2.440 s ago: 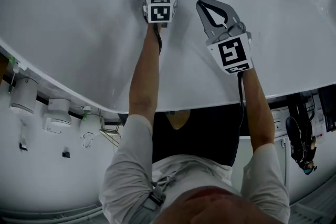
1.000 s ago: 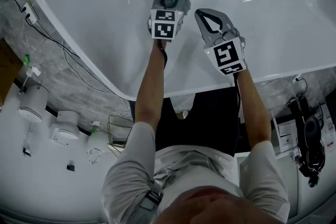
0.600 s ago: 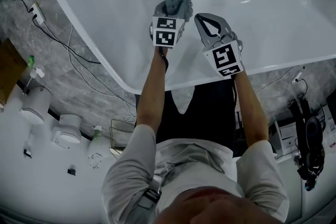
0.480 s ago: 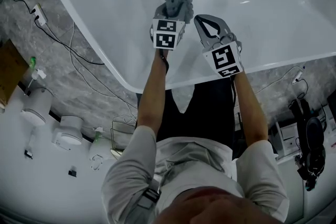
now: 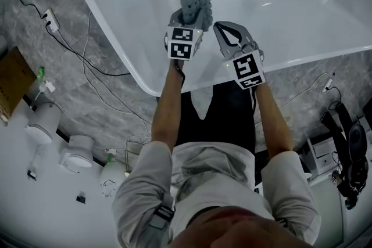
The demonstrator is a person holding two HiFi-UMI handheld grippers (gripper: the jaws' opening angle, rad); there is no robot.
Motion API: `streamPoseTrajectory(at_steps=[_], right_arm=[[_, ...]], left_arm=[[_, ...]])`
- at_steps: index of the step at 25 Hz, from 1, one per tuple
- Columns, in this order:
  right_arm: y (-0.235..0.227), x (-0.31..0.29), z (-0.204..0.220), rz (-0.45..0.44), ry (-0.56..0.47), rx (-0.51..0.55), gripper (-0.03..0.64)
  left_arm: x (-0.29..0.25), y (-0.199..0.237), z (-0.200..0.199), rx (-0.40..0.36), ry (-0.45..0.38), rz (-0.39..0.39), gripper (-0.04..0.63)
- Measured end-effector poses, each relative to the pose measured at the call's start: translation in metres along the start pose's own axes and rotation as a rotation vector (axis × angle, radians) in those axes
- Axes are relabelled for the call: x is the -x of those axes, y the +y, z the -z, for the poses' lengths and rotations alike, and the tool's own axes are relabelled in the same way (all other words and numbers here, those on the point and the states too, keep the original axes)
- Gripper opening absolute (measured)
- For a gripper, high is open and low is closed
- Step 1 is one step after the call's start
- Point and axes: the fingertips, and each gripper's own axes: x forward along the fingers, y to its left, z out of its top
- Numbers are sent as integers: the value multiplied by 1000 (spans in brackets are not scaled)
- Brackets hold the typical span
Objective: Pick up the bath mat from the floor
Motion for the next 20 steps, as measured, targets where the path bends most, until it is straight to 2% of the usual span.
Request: streamPoseTrajectory(at_steps=[13,20], right_arm=[[40,49,-59,16,-80,3,2],[69,79,-79,8,-99,4,2]], left_arm=[[85,-24,-52,-42,-96,12,107],[133,-40,-67,-75,-95,25,107]])
